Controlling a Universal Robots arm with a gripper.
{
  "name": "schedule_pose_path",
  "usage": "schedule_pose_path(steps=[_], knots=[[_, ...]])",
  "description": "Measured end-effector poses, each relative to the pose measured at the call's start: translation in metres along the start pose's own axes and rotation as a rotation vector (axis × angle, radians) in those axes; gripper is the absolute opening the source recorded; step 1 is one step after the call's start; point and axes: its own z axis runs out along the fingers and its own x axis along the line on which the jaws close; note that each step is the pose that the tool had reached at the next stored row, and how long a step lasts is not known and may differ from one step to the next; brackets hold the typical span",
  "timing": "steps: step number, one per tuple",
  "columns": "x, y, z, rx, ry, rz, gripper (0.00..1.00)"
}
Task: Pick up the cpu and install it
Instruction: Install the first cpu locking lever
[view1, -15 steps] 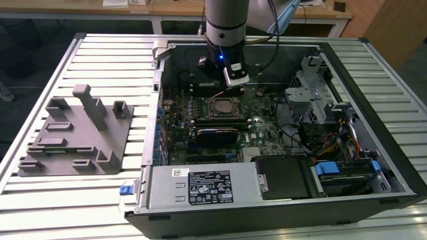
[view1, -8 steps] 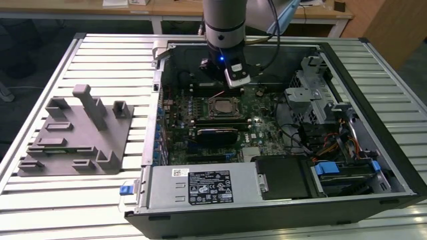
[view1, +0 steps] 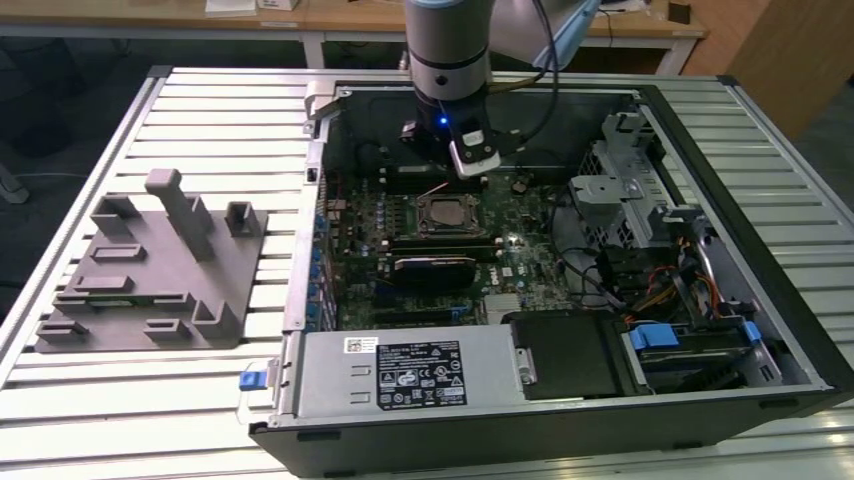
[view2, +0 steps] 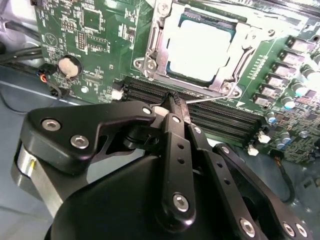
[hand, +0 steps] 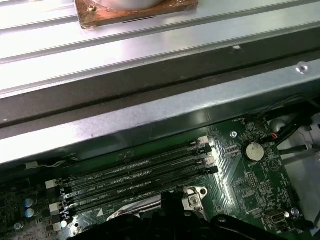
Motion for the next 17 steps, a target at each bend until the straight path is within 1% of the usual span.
schedule_pose_path(steps=[5,10,12,17], knots=[[0.0018,0.0039,0.0052,-0.0011,0.0041,-0.022,0.11],[0.0024,0.0038,0.0096,0.0007,0.0053,-0.034,0.11],[0.0025,0.0037,0.0098,0.0032,0.0044,-0.034,0.11],[0.0025,0.0037,0.0100,0.0036,0.0040,-0.034,0.11]])
